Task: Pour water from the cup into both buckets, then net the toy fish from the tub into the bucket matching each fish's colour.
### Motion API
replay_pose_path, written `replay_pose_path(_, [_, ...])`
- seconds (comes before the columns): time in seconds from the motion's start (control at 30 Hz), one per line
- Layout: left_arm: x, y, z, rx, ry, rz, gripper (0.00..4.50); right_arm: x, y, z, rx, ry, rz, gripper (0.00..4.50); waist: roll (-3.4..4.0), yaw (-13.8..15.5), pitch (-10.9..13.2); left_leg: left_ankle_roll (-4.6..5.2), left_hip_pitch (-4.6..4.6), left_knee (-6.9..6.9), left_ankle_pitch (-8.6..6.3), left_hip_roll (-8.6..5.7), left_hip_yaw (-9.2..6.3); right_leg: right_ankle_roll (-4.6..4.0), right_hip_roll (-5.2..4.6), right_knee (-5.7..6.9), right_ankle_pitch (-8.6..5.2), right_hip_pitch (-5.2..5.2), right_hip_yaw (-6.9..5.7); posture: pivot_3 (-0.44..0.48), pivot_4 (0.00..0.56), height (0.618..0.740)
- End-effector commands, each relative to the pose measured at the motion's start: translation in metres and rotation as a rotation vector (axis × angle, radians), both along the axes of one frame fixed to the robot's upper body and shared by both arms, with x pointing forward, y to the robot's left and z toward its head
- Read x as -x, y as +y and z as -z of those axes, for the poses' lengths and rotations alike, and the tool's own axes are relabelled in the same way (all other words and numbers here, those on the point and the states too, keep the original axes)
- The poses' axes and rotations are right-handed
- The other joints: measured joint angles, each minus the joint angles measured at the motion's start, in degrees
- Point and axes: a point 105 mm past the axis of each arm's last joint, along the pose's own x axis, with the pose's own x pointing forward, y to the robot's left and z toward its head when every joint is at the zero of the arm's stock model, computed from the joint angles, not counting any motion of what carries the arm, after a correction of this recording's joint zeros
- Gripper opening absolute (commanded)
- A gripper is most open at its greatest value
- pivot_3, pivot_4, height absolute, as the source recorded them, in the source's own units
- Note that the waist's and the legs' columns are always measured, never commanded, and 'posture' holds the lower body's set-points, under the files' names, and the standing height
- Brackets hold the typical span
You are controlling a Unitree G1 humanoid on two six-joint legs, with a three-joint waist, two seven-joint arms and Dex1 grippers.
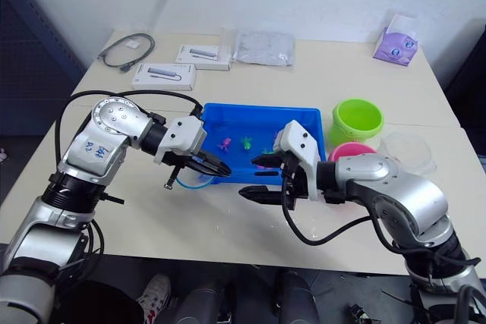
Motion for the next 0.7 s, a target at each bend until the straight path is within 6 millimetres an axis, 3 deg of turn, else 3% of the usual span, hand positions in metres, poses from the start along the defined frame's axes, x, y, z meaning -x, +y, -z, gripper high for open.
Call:
replay_pose_path(0.03, [0.001, -0.002, -0.006, -0.009, -0.046, 0.018, 0.0, 0.002, 0.003, -0.008, -0.023, -0.042, -0.008, 1.84, 0.0, 0.0, 0.0, 0.0, 0.0, 0.0, 0.0, 0.0, 0.0, 0.0, 0.0, 0.0, 0.0, 0.0, -0.02, 0.0, 0.15, 0.74])
replay_pose_path(0.07, [0.002, -0.002, -0.007, -0.007, -0.046, 0.019, 0.0, 0.002, 0.003, -0.007, -0.024, -0.043, -0.008, 1.23, 0.0, 0.0, 0.0, 0.0, 0.0, 0.0, 0.0, 0.0, 0.0, 0.0, 0.01, 0.0, 0.0, 0.0, -0.02, 0.0, 0.15, 0.74])
replay_pose_path(0.17, [0.002, -0.002, -0.007, 0.002, -0.048, 0.016, 0.0, 0.002, 0.003, -0.006, -0.027, -0.048, -0.008, 0.04, 0.0, 0.0, 0.0, 0.0, 0.0, 0.0, 0.0, 0.0, 0.0, 0.0, 0.01, 0.01, 0.0, 0.0, -0.02, 0.0, 0.15, 0.74])
replay_pose_path(0.4, [0.01, -0.001, -0.015, 0.124, -0.037, 0.042, 0.0, 0.006, 0.002, -0.005, -0.035, -0.097, -0.02, 0.04, 0.0, 0.0, 0.0, 0.0, 0.0, 0.02, 0.0, 0.0, 0.0, 0.0, 0.01, 0.02, 0.0, 0.0, -0.03, 0.0, 0.15, 0.74])
replay_pose_path(0.57, [0.006, 0.008, -0.042, 0.333, -0.043, -0.027, 1.8, 0.01, -0.002, -0.006, -0.038, -0.136, -0.032, 0.0, 0.0, 0.0, 0.0, 0.0, 0.0, 0.04, 0.0, 0.0, -0.02, 0.01, -0.02, 0.02, 0.01, 0.02, 0.01, 0.0, 0.15, 0.74])
replay_pose_path(0.7, [0.001, 0.04, -0.076, 0.552, -0.045, -0.146, 3.57, 0.013, -0.011, -0.008, -0.049, -0.164, -0.017, 0.0, 0.0, -0.1, 0.0, 0.0, 0.02, 0.05, 0.0, 0.01, -0.06, 0.02, -0.04, 0.02, 0.01, 0.05, 0.05, 0.0, 0.15, 0.74])
